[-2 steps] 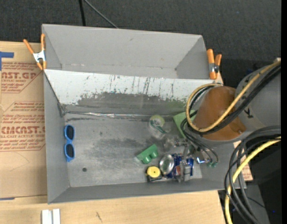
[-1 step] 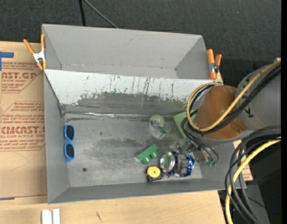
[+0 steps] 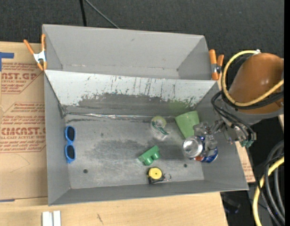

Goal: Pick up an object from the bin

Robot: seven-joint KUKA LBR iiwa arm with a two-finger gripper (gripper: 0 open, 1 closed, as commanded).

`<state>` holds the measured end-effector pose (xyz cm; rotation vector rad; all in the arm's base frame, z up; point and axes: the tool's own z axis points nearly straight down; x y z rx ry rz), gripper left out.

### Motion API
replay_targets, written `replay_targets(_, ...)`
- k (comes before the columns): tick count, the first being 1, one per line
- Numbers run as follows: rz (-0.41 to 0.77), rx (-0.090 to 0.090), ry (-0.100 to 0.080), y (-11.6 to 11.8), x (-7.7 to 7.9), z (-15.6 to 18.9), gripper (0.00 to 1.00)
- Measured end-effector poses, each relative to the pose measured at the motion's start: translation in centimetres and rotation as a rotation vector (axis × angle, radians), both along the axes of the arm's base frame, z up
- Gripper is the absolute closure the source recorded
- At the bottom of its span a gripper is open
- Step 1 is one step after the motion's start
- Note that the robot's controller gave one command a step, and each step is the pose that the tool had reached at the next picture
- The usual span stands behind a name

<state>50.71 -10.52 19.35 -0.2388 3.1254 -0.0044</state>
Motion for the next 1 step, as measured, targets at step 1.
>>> replay_targets(1,0.009,0.000,-0.008,1.52,4.84,7.56,1.00)
